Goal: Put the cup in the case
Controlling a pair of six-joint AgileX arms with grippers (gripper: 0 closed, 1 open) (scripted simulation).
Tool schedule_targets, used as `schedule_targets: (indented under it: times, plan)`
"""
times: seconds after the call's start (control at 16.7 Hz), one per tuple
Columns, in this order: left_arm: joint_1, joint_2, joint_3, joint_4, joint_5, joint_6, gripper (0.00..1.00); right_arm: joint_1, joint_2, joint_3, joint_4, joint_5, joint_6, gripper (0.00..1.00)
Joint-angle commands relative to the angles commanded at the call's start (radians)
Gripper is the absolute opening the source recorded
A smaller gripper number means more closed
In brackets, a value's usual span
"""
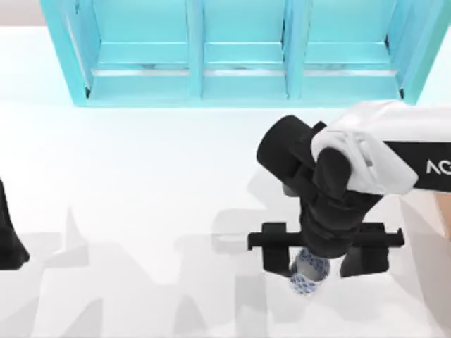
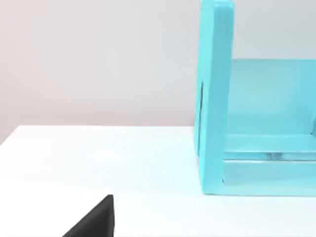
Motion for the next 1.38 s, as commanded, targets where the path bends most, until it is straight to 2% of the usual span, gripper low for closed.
schedule_targets:
  times: [0.42, 1.08, 1.2, 1.38]
  plan:
    - [0.0, 0.0, 0.0, 0.0, 0.0, 0.0, 1.0, 0.0, 0.0, 0.0, 0.0, 0.0, 0.0, 0.02]
    - [0.0, 0.0, 0.0, 0.0, 0.0, 0.0, 1.0, 0.006, -0.008, 0.006, -0.003, 0.006, -0.011, 0.0]
    - [0.0, 0.0, 0.0, 0.0, 0.0, 0.0, 1.0, 0.004, -0.024, 0.027, -0.019, 0.023, -0.058, 0.0]
    - [0.0, 0.0, 0.0, 0.0, 0.0, 0.0, 1.0, -0.072, -0.026, 0.081, -0.096, 0.034, -0.171, 0.0]
